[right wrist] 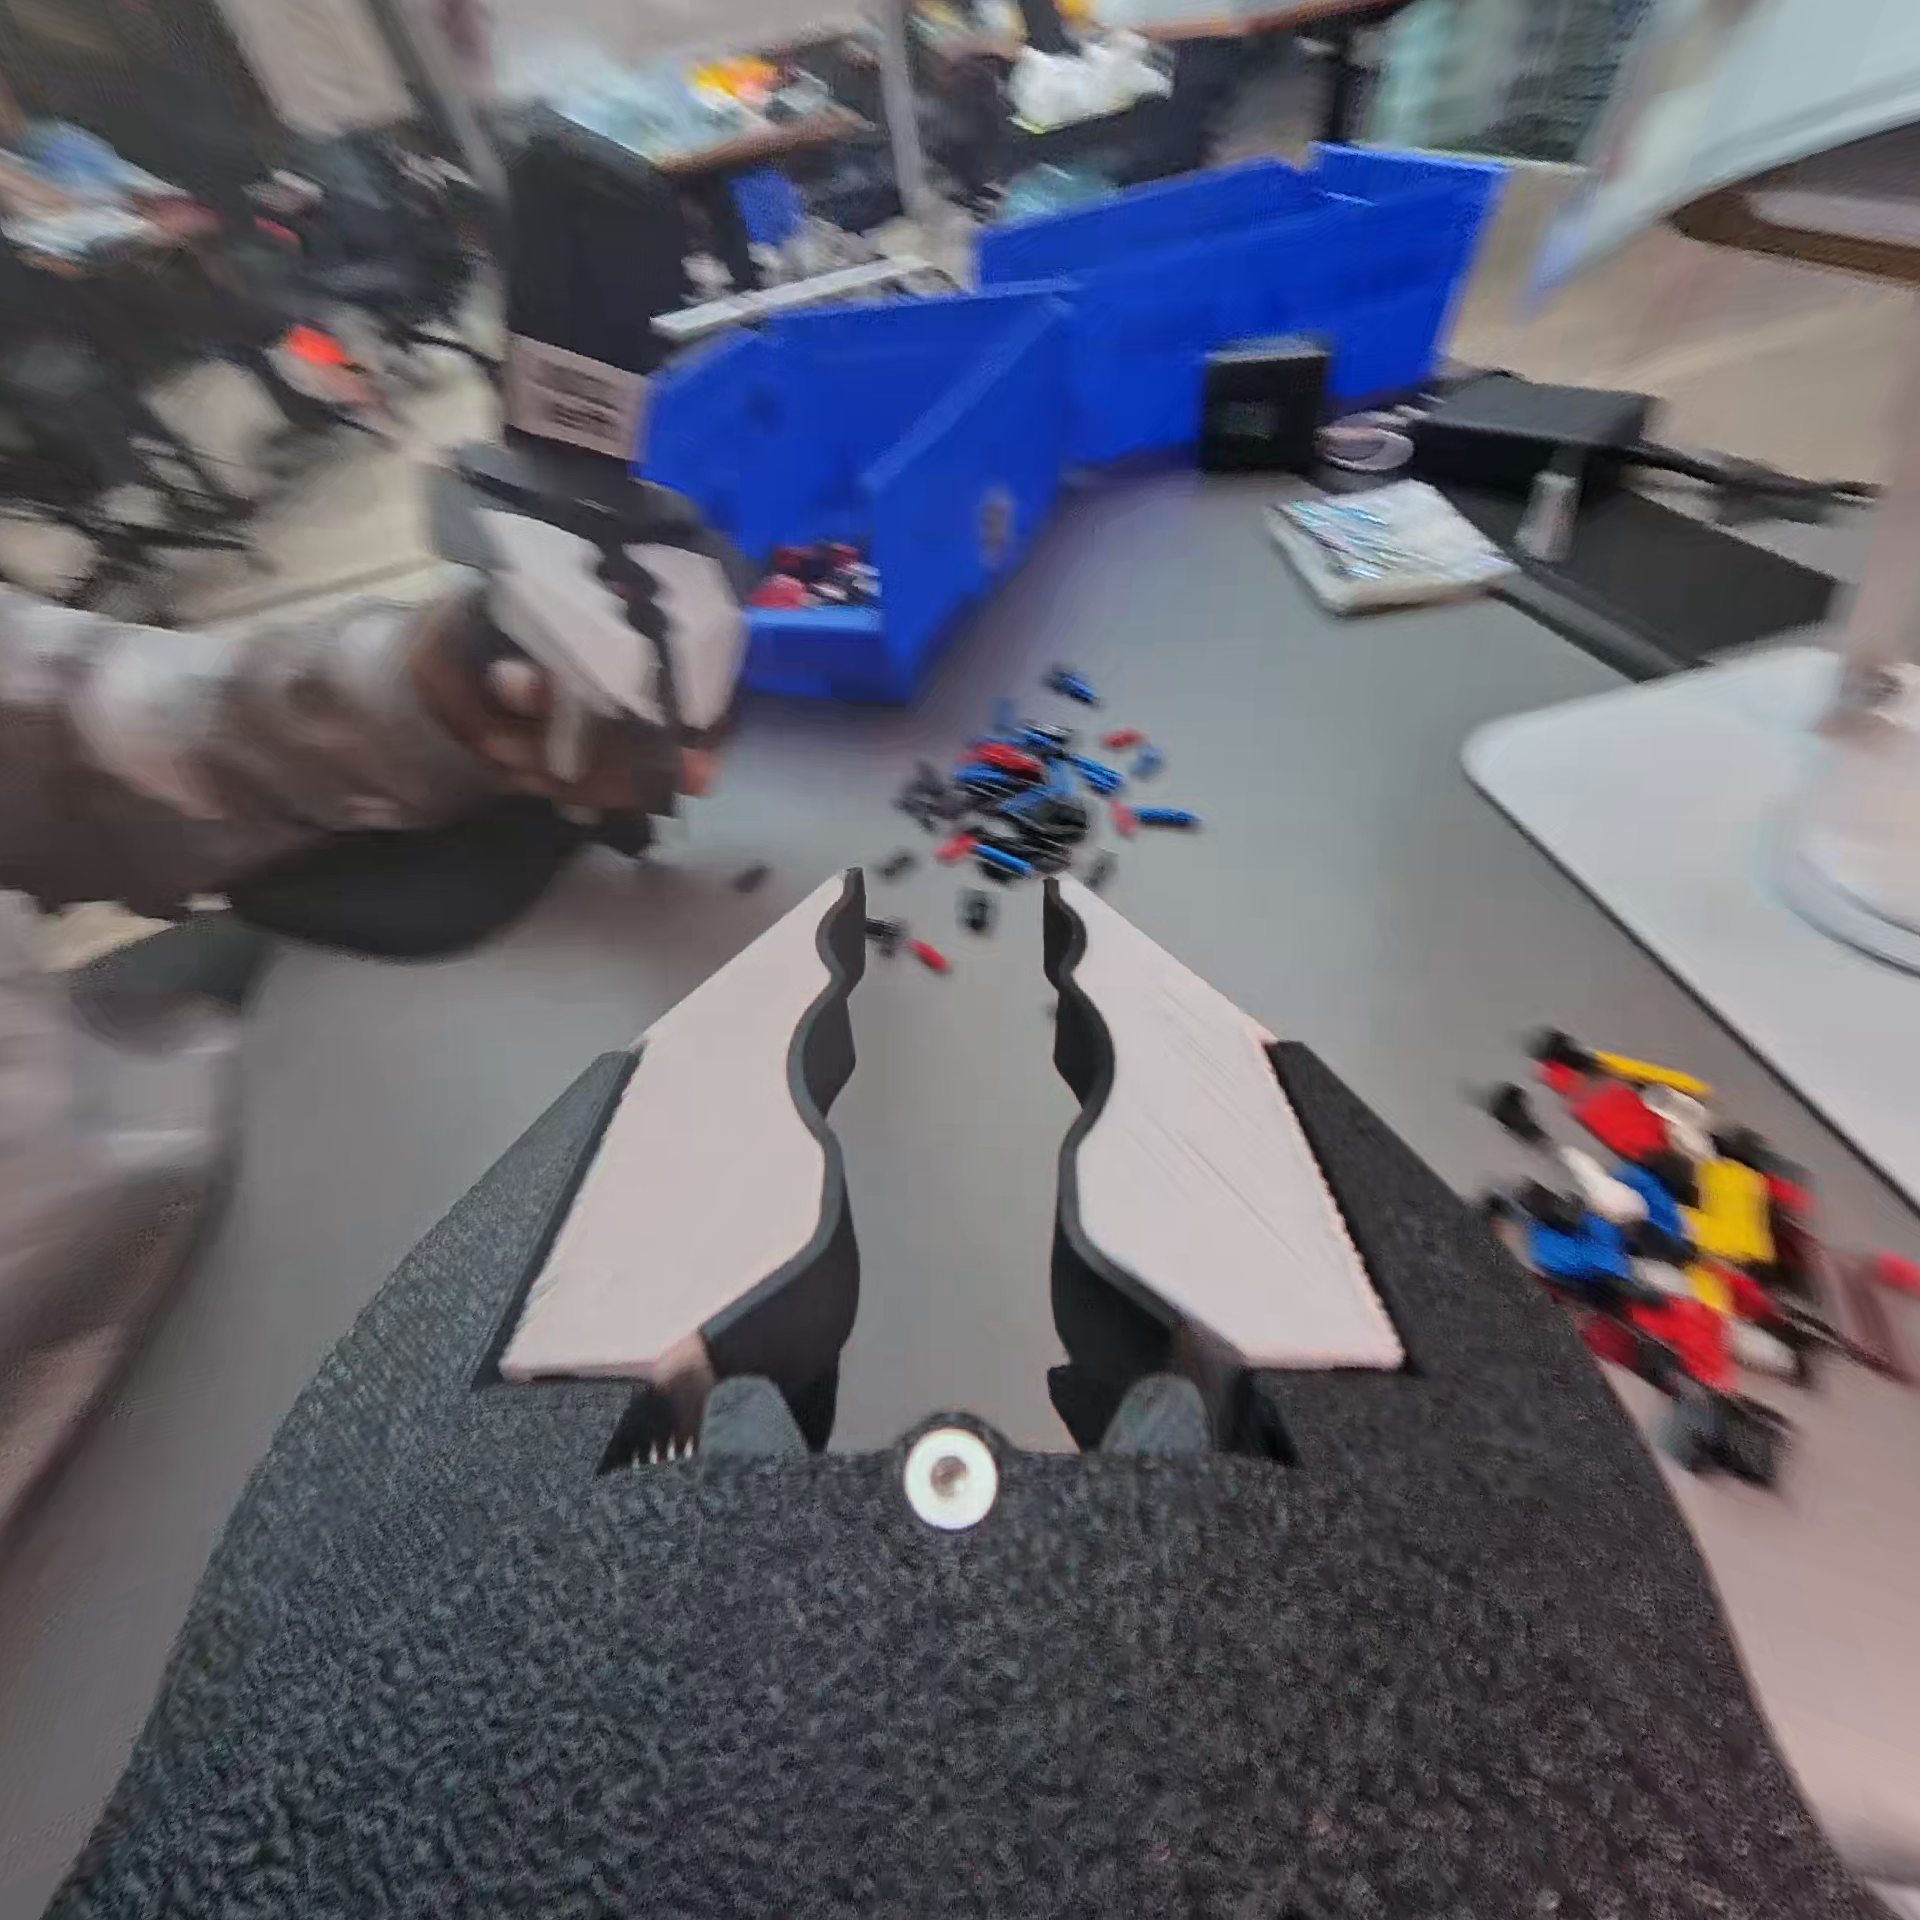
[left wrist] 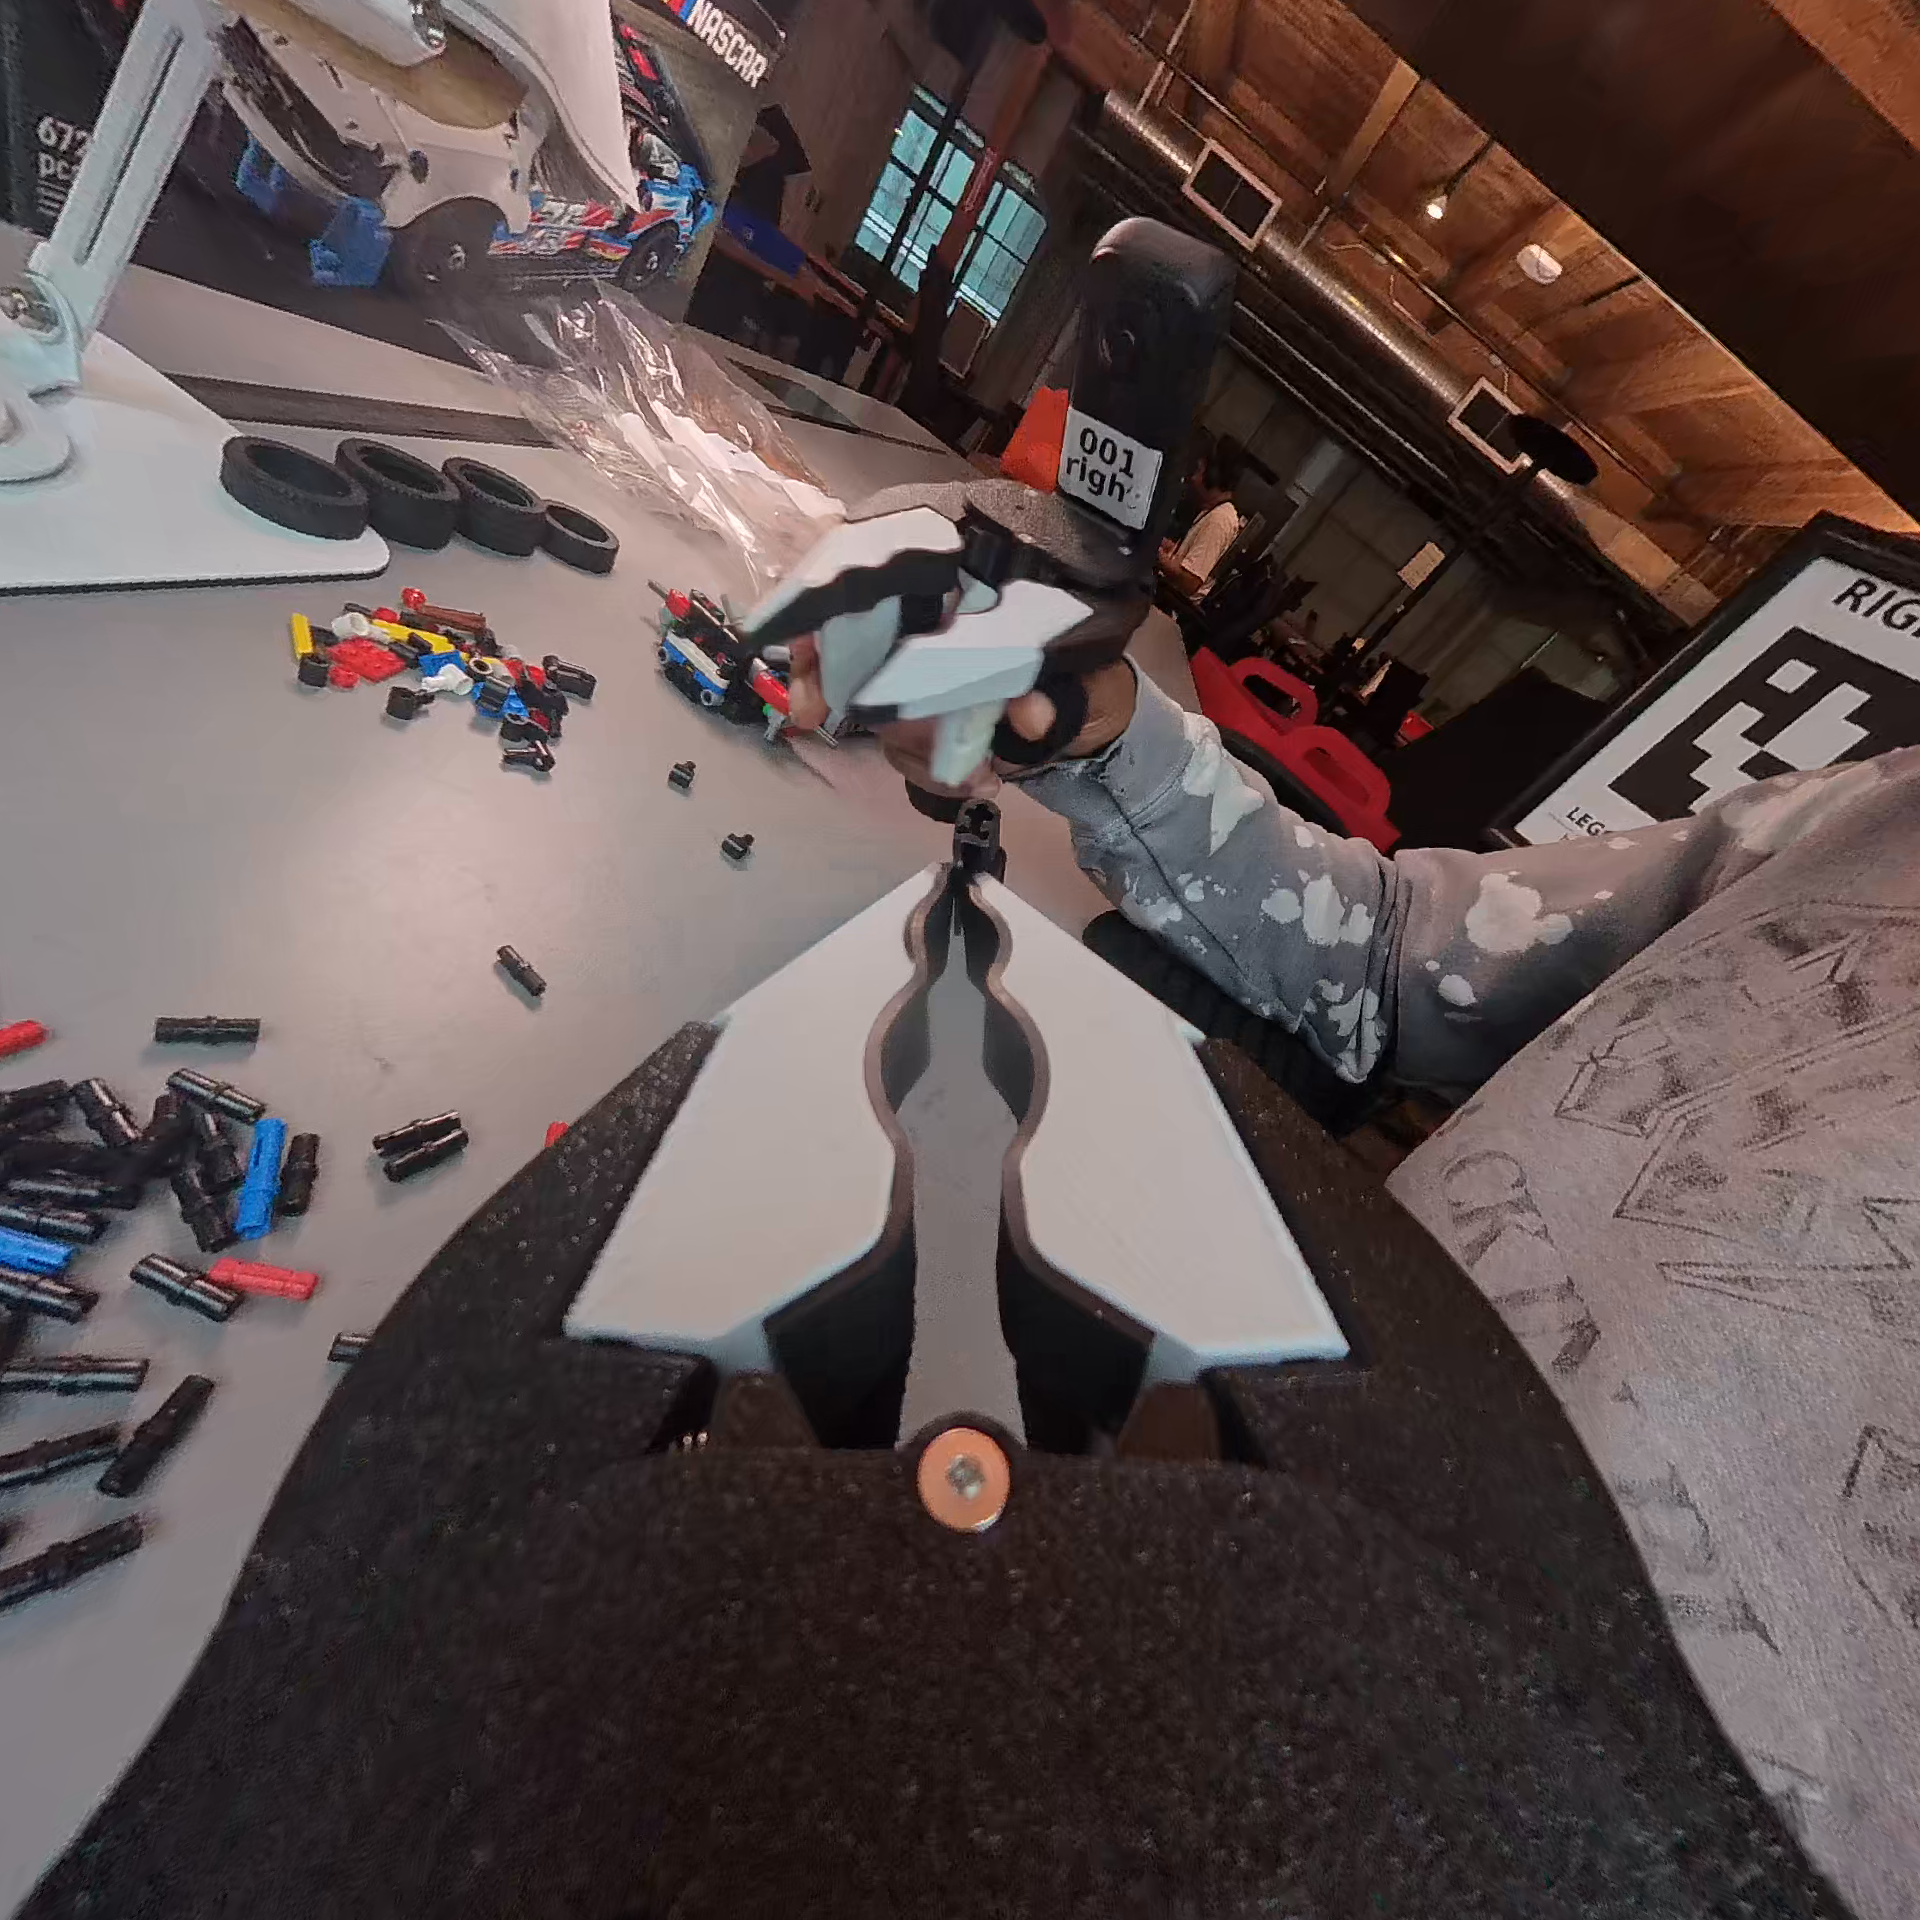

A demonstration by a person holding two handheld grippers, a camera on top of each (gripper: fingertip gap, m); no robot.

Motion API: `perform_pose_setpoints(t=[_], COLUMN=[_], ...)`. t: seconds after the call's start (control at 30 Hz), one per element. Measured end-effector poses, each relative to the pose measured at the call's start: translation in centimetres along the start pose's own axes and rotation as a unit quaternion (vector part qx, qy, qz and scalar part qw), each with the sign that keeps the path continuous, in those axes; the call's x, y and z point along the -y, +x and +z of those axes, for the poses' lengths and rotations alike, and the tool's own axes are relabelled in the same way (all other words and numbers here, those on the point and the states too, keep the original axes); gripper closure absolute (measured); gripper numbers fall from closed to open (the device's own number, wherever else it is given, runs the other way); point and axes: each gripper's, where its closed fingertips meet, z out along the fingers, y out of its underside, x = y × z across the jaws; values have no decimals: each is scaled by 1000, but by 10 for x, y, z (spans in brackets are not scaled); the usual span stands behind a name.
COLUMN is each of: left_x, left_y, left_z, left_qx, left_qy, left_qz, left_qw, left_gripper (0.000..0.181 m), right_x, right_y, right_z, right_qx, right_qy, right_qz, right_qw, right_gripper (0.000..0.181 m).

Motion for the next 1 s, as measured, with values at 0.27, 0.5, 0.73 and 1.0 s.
perform_pose_setpoints(t=[0.27, 0.5, 0.73, 1.0], left_x=[-13, -13, -15, -13], left_y=[14, 16, 31, 48], left_z=[11, 12, 16, 13], left_qx=[-10, -6, -36, -82], left_qy=[-37, -35, -36, -26], left_qz=[57, 72, 100, 102], left_qw=[998, 997, 994, 991], left_gripper=[181, 181, 175, 176], right_x=[-7, -5, 10, 15], right_y=[-81, -77, -89, -101], right_z=[28, 26, 23, 15], right_qx=[153, 134, 178, 250], right_qy=[-25, -14, 40, 68], right_qz=[-44, -73, -33, 28], right_qw=[987, 988, 983, 965], right_gripper=[169, 174, 174, 174])
